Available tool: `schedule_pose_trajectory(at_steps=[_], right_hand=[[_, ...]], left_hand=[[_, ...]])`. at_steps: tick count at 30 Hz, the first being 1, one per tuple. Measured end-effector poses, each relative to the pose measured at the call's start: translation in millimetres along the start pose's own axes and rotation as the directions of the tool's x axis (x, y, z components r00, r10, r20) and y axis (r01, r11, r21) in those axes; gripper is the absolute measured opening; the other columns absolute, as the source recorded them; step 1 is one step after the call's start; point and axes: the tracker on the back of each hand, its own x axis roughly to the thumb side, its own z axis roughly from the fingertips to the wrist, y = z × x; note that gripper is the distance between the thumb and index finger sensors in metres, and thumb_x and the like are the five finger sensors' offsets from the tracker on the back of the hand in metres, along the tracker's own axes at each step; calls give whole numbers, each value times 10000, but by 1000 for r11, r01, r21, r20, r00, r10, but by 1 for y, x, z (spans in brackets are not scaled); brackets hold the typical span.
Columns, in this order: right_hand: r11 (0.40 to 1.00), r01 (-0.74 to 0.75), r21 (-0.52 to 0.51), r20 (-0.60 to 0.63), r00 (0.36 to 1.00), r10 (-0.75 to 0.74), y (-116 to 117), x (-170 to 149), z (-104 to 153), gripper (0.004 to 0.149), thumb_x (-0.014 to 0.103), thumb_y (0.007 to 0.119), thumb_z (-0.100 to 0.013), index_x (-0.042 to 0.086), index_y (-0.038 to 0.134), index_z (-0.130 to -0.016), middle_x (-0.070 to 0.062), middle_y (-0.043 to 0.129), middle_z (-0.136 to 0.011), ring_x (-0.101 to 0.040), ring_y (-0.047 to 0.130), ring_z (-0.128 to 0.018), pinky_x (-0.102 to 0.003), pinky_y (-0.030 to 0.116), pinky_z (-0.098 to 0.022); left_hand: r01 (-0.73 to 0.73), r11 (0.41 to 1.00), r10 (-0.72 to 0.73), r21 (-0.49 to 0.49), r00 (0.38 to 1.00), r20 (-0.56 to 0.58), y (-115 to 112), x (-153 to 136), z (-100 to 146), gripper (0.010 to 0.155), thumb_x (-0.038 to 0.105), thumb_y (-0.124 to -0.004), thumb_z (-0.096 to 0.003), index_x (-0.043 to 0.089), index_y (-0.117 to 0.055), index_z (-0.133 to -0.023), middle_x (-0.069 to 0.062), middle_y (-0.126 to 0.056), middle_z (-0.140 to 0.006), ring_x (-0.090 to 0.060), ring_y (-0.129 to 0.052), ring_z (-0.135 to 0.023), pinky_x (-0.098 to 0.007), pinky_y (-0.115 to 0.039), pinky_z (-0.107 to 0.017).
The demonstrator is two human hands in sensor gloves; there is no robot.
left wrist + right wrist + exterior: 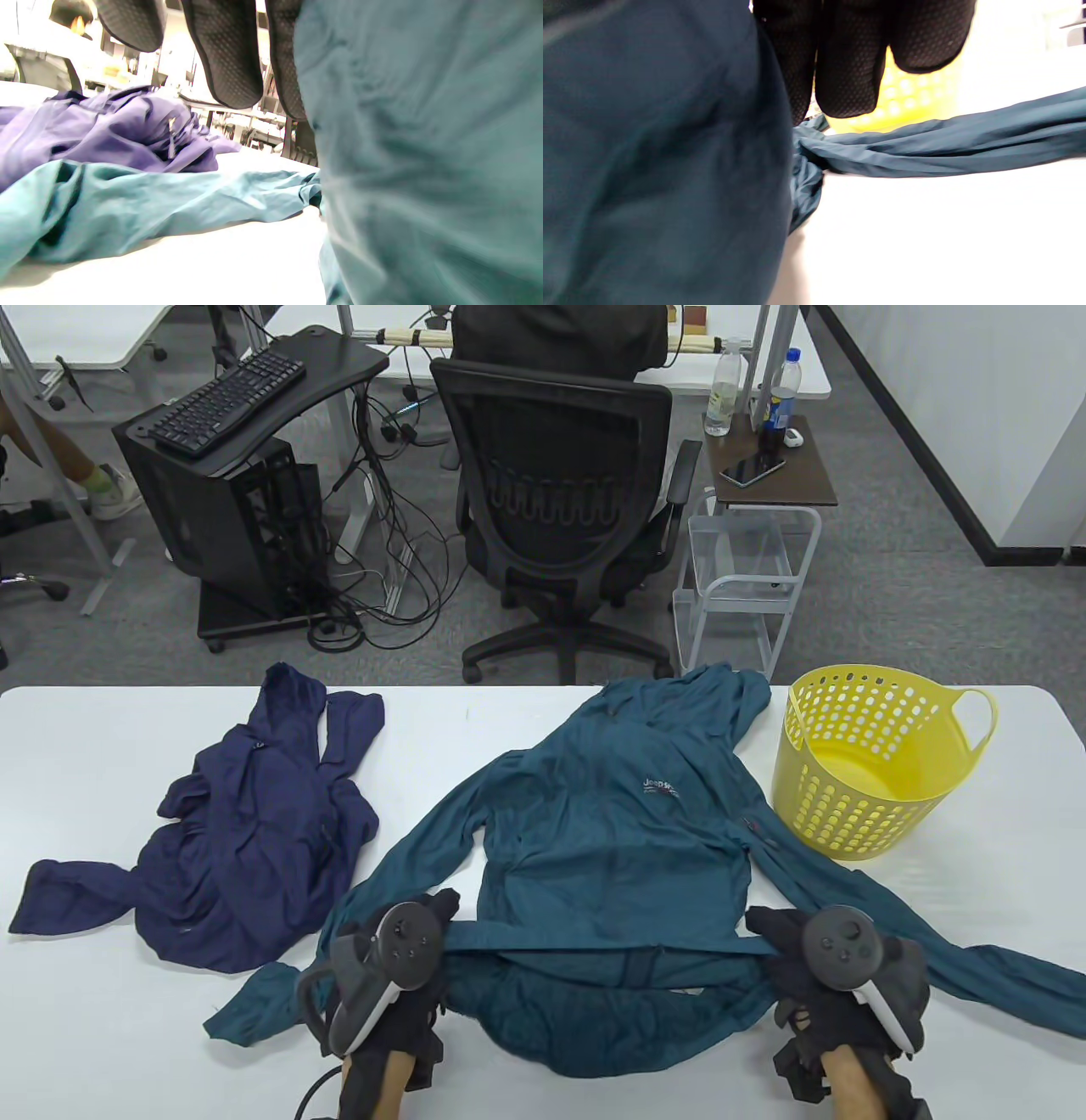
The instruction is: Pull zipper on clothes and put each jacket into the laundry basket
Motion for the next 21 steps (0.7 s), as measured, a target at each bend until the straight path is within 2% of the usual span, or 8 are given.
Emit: schedule_pose_trajectory(at_steps=[4,6,8,11,12,14,17,21], right_hand=[[997,61,-51,-28,998,-63,-14,-23,0,472,379,908,-443,328,855,-910,30,903,-968,-347,876,-839,-561,675,-621],[990,114,-77,-6,993,-115,-17,-25,1,488,383,931,-431,324,857,-910,22,905,-965,-349,878,-836,-564,676,-617],[990,121,-66,45,992,-118,-16,-21,3,482,394,913,-438,338,848,-912,36,896,-975,-336,873,-852,-558,677,-630],[949,274,155,219,927,-303,-8,-13,3,463,370,841,-475,328,829,-935,21,842,-1034,-357,824,-907,-602,653,-646],[917,324,234,244,893,-378,-7,-12,3,477,382,846,-471,324,824,-944,13,828,-1049,-367,813,-915,-617,638,-651],[816,396,421,269,804,-530,-4,-7,6,555,470,847,-469,306,781,-995,-21,769,-1102,-408,748,-959,-648,598,-668],[733,435,522,306,707,-638,-3,-2,9,652,628,798,-467,312,736,-1034,-29,715,-1146,-439,669,-1010,-669,567,-687],[654,528,542,269,628,-730,4,1,6,714,722,738,-478,298,718,-1051,-56,698,-1154,-468,628,-1021,-680,556,-684]], left_hand=[[-159,981,149,-113,985,-89,5,-25,-2,453,373,-748,-427,396,-856,-867,92,-936,-959,-302,-903,-890,-647,-612,-668],[-227,964,217,-139,973,-85,4,-28,-2,445,346,-748,-437,373,-867,-865,71,-935,-961,-321,-898,-888,-655,-607,-663],[-205,962,202,-179,979,-40,3,-24,-2,434,319,-735,-444,378,-877,-849,76,-932,-963,-311,-894,-896,-652,-609,-666],[-229,904,270,-360,961,66,0,-16,-1,448,329,-735,-451,417,-848,-875,72,-848,-1043,-341,-806,-969,-679,-568,-681],[-236,859,306,-455,948,86,-3,-14,0,476,359,-744,-452,429,-800,-919,56,-780,-1095,-365,-736,-1011,-691,-538,-690],[-263,714,435,-649,893,117,-8,-9,6,575,429,-790,-430,405,-702,-997,8,-639,-1168,-422,-608,-1059,-726,-499,-683],[-271,691,496,-670,852,168,-7,-2,10,684,512,-870,-355,387,-710,-1008,-3,-654,-1170,-450,-596,-1060,-749,-505,-663],[-240,704,472,-668,861,189,-9,9,12,797,605,-891,-299,382,-673,-1032,-7,-632,-1184,-456,-556,-1076,-761,-468,-671]])
